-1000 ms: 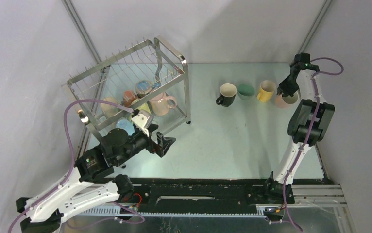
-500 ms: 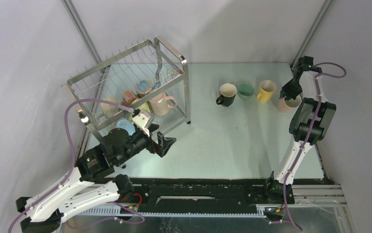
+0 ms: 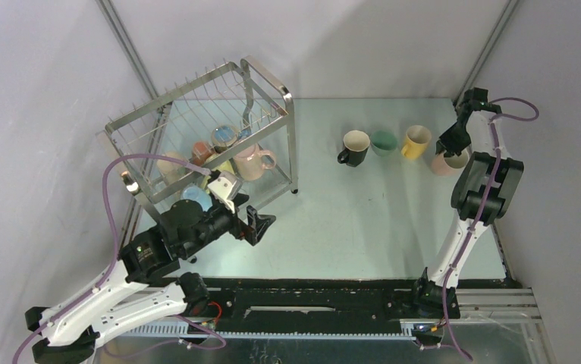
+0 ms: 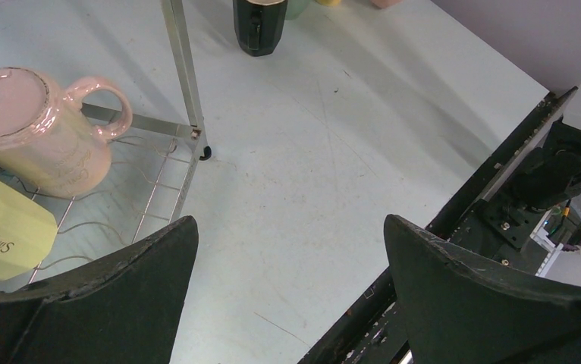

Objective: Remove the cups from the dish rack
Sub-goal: Place the cup at the center of the board.

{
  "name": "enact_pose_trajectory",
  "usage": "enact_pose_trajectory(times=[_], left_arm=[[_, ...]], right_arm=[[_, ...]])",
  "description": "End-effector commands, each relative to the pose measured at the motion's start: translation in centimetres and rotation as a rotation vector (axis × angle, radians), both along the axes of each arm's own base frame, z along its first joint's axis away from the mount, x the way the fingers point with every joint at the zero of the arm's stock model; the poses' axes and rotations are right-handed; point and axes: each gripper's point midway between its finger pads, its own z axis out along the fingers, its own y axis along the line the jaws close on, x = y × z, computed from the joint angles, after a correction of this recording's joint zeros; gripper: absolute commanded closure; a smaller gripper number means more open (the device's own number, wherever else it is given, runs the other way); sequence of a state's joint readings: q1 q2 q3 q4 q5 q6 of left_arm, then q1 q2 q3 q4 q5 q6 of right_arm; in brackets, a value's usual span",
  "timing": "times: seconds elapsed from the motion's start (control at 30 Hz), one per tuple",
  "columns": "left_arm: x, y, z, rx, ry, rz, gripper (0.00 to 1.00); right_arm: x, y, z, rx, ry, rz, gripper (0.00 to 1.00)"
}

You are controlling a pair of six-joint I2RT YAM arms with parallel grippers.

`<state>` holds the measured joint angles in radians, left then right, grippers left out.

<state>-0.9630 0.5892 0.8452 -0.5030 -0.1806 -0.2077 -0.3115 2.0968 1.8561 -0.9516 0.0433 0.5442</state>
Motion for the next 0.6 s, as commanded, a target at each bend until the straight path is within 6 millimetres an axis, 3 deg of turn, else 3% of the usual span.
enact_pose_trajectory(times=[0.0,0.57], left_arm=[[0.3,-0.1,-0.6,0.021,-0.014,-0.001,0.00],[0.3,-0.1,-0.7,0.024,-0.013,-0.005,0.00]], right_arm=[[1.9,-0.3,2.4,-0.028,-0.081,0.011,0.73],[2.8,1.5,3.1,-0.037,-0.094,0.048,0.63]])
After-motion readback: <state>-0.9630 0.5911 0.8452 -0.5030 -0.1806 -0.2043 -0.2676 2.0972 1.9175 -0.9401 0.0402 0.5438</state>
